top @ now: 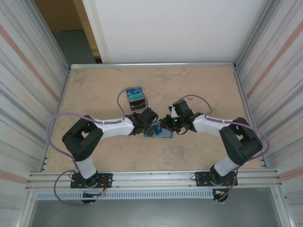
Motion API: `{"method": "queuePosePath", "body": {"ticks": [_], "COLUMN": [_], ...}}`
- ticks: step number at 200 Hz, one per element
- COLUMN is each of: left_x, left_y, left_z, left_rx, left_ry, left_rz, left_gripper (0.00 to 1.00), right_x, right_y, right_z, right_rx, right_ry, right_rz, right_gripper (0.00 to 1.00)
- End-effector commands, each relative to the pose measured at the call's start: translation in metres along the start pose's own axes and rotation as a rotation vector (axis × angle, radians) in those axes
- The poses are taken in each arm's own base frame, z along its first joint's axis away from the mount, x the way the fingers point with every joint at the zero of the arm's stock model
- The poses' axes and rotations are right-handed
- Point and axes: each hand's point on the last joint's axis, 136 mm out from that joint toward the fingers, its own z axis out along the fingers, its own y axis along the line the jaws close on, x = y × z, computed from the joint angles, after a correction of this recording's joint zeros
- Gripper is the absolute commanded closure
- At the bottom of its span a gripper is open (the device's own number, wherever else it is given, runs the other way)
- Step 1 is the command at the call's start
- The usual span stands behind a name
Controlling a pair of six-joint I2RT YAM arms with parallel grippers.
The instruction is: Take the credit cards out of the card holder
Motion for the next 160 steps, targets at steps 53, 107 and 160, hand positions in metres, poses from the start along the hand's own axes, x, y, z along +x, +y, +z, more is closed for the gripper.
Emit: {"method": "queuePosePath", "body": {"ticks": [53, 107, 160], "left_x": [-0.005, -0.033, -0.057], "left_y": [-0.003, 0.027, 0.057], "left_z": [-0.011, -0.053, -0.111], "left_rx": [0.010, -0.011, 0.067], "left_ry": [-0.021, -0.129, -0.304], "left_rz": [-0.014, -0.062, -0.098], "left_gripper": [0.01, 0.01, 0.01], "right_x": [0.000, -0.004, 0.002], "right_y": [-0.005, 0.008, 0.050], "right_z": [0.009, -0.023, -0.057], "right_rx": [0.077, 0.147, 0.073], "right_ry": [0.010, -0.029, -0.045], "right_rz": [-0.028, -0.195, -0.444], "right_gripper": [0.98, 1.00, 1.00]}}
